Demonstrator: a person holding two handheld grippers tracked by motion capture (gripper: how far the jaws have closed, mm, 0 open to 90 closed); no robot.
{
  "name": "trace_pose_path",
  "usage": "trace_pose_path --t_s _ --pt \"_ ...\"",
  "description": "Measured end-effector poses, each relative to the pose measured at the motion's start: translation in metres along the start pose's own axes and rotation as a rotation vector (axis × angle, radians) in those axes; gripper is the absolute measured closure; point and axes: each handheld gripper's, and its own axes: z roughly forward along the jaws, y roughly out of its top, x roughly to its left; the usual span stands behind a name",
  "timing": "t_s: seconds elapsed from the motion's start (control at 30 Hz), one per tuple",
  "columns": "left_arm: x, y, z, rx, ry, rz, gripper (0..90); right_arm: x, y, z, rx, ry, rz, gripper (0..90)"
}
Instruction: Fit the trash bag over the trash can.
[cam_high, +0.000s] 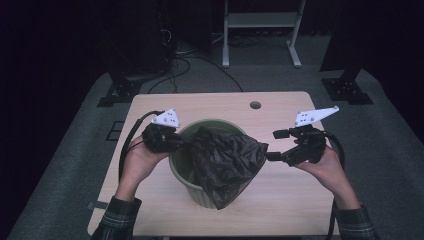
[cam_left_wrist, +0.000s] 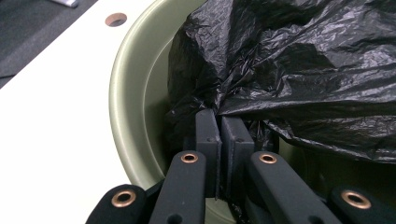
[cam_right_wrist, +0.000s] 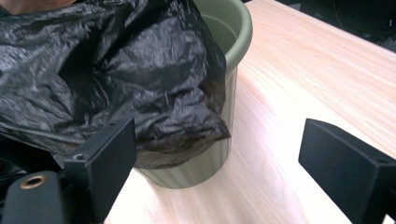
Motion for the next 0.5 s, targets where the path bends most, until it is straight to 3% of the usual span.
trace_pose_path --t_s 0.13,0.33,0.43,0.5 --pt "0.000 -0.002 0.000 0.003 0.005 -0.004 79.1 0.001 0.000 0.008 0.014 0.015 -0.005 11.2" --pt "-0.005 -0.002 -0.013 -0.042 0.029 0.001 49.8 0.006 0.007 0.019 0.028 0.049 -0.027 22.9" --pt "-0.011 0.001 -0.020 -0.063 0.030 0.023 40.2 0.008 0.010 0.022 0.036 0.075 -0.033 42.0" --pt "-0.017 0.005 -0.025 -0.082 0.026 0.041 36.9 0.009 0.012 0.023 0.023 0.109 -0.042 62.7"
